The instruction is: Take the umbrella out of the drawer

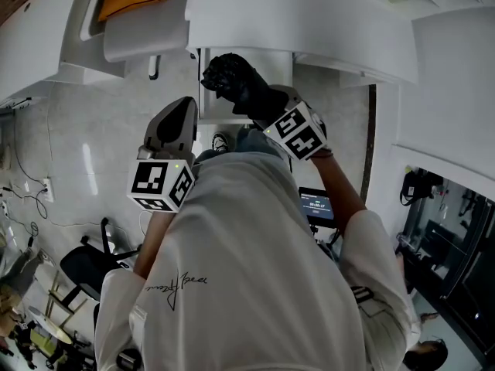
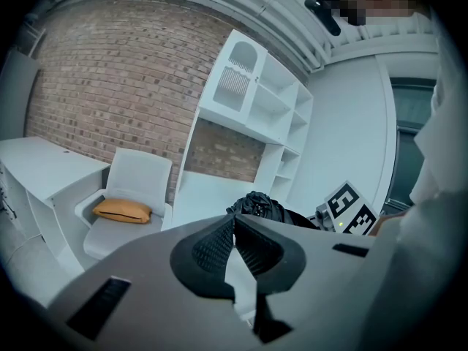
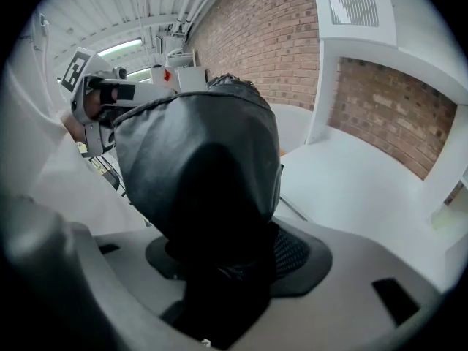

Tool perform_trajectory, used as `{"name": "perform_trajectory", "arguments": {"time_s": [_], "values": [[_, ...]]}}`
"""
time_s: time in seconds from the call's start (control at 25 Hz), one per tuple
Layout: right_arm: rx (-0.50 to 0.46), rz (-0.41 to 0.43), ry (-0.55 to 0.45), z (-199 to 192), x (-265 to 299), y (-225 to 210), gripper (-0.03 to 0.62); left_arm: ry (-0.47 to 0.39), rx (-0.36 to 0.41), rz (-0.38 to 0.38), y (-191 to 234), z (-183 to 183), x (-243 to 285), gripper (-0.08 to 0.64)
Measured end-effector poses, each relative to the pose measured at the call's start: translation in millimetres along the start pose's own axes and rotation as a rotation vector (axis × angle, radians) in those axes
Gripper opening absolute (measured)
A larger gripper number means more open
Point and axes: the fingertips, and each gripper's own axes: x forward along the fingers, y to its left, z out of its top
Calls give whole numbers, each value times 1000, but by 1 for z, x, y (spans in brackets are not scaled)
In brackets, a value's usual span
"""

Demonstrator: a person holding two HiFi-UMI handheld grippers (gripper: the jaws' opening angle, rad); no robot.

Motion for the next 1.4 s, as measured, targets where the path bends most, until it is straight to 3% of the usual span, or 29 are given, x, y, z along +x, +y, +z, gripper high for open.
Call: {"name": "perform_trajectory", "arguments": {"time_s": [1.04,1.4], "values": [[63,-84,-143,5,-55,15,247,-11,13,-15,-12,-6,-18,18],[180,-92,-202,1,-73,13,247,-28,0,-7,-13,-5,-20,18]]}}
